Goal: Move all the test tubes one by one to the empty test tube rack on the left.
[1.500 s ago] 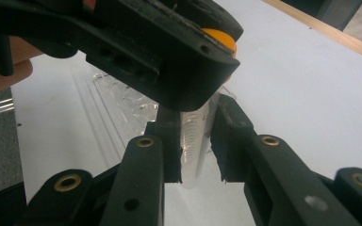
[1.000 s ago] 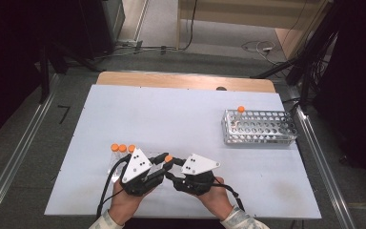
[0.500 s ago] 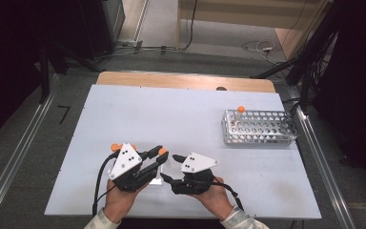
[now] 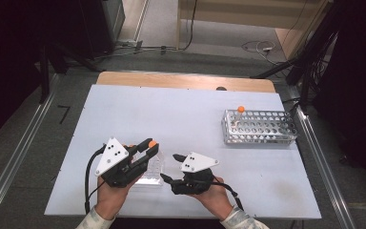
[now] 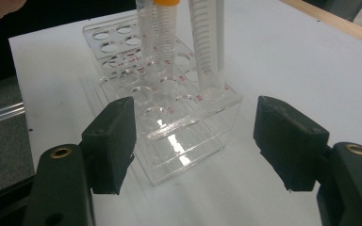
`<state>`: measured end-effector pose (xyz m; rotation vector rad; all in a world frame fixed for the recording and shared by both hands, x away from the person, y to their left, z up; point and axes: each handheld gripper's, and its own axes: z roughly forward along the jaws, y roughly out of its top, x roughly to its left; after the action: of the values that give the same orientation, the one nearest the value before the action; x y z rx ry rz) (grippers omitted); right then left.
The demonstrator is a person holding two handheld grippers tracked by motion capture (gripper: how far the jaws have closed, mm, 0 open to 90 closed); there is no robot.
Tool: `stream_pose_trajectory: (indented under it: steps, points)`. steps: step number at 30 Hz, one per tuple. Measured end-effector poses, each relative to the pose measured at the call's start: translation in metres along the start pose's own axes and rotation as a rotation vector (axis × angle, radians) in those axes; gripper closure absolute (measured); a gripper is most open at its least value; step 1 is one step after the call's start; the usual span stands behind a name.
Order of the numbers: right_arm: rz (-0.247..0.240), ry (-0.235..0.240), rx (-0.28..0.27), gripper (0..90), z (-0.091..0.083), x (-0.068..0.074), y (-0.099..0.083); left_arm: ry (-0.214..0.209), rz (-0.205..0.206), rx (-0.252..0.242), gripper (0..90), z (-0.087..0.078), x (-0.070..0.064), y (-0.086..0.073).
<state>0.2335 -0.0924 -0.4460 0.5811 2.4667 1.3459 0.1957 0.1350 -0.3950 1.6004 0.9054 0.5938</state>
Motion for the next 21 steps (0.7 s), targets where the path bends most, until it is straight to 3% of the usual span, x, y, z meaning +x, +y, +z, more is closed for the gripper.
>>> stream_pose_trajectory:
  steps: [14, 18, 21]
  points:
    - [0.0, -0.002, 0.005, 29.2, 0.0, 0.0, 0.0, 0.107, -0.031, 0.022, 70.6, -0.01, 0.019, 0.003]
    - [0.0, -0.003, 0.006, 29.5, 0.001, 0.0, 0.0, 0.165, 0.009, 0.048, 70.6, -0.011, 0.021, 0.002]
    - [0.0, -0.002, 0.005, 29.6, 0.001, 0.0, -0.001, 0.185, 0.02, 0.077, 70.6, -0.009, 0.021, 0.001]
